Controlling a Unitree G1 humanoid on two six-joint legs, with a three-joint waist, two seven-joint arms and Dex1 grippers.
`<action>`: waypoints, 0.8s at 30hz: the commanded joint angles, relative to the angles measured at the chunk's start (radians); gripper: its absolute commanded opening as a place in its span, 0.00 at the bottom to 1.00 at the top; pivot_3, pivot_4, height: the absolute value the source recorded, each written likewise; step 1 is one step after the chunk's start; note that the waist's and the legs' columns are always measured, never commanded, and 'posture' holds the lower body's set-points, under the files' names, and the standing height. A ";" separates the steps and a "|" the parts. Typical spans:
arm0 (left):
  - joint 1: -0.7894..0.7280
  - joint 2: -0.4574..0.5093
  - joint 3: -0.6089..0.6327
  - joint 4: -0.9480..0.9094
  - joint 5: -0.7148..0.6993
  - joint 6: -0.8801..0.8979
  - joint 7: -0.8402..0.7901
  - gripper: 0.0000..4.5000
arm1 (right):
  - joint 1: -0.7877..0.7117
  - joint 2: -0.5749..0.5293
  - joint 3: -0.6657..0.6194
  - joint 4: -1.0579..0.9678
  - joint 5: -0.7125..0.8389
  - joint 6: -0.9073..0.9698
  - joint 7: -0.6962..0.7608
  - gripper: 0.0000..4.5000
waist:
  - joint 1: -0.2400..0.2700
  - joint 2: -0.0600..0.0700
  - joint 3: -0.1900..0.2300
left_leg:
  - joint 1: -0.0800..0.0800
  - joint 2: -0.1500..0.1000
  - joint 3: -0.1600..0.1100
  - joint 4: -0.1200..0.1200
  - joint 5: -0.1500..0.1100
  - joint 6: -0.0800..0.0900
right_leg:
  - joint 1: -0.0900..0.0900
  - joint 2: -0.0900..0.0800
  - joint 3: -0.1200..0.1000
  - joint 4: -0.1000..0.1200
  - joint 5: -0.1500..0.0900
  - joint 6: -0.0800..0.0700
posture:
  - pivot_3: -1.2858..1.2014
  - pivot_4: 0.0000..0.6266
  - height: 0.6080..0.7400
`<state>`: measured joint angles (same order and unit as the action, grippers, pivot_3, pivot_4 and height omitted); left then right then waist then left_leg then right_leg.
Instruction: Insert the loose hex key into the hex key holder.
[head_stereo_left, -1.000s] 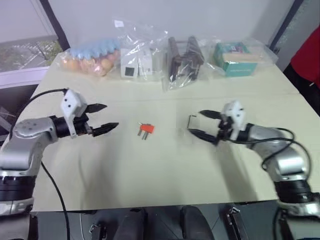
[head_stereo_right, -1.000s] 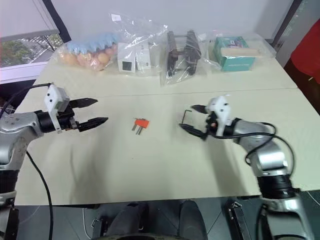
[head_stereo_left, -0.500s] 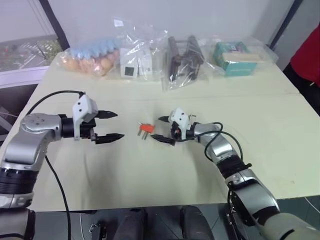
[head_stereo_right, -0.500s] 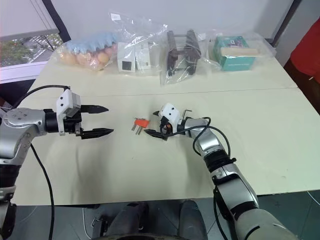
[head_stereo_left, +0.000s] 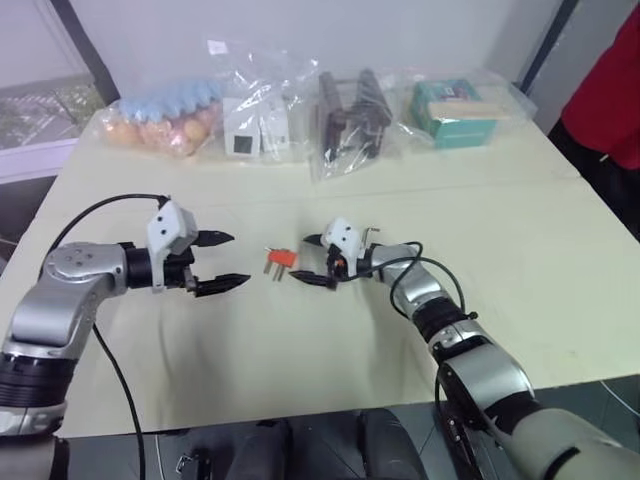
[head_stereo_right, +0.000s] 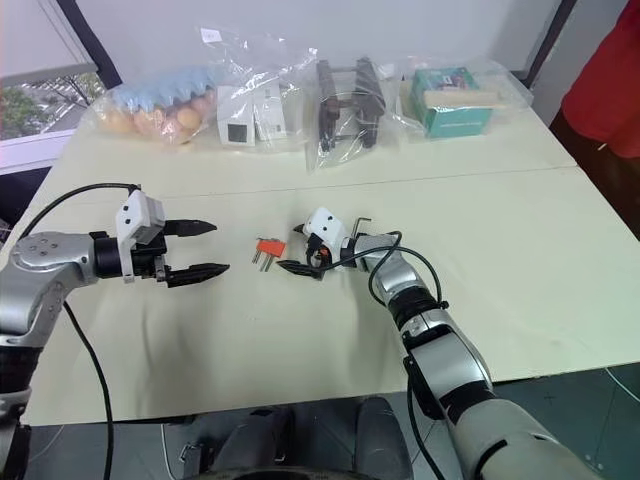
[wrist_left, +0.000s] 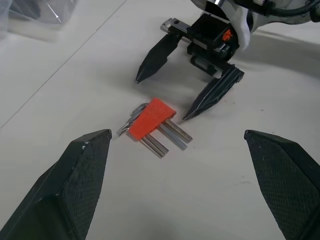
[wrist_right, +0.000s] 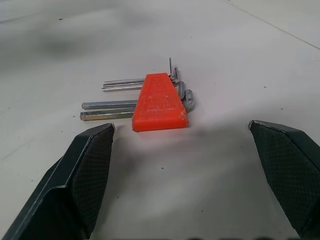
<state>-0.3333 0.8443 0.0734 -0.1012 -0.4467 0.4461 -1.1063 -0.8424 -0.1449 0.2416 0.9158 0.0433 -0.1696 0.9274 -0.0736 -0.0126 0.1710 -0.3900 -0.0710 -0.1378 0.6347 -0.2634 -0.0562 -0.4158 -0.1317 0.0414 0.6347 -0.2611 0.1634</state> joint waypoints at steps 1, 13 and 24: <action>0.005 0.000 0.032 -0.029 -0.007 -0.015 0.011 0.99 | -0.018 0.019 0.008 0.051 -0.041 -0.040 -0.013 1.00 | -0.002 0.000 0.000 | 0.000 0.000 0.000 -0.001 0.000 0.000 | -0.001 0.000 0.000 0.000 0.000 0.000 | 0.52 0.24 1.00; 0.017 -0.020 0.024 0.000 0.006 -0.036 0.026 1.00 | -0.042 0.054 0.031 0.148 -0.144 -0.140 -0.062 0.01 | -0.002 -0.001 -0.002 | 0.002 0.001 0.001 -0.003 0.004 -0.006 | -0.001 0.001 0.000 0.002 0.000 -0.001 | 0.52 0.24 1.00; -0.040 -0.051 0.021 0.098 0.006 -0.057 0.041 1.00 | -0.023 -0.061 0.034 -0.065 -0.147 -0.166 0.045 0.01 | 0.005 -0.001 -0.001 | -0.001 0.000 0.001 -0.002 0.004 -0.006 | -0.003 0.001 0.001 0.003 0.000 -0.001 | 0.52 0.24 1.00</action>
<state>-0.3487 0.7960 0.0742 0.0138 -0.4386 0.4080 -1.0689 -0.8617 -0.2121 0.2761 0.8919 -0.1123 -0.3399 0.9578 -0.0688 -0.0132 0.1698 -0.3908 -0.0712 -0.1368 0.6326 -0.2595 -0.0626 -0.4191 -0.1311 0.0422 0.6378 -0.2609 0.1628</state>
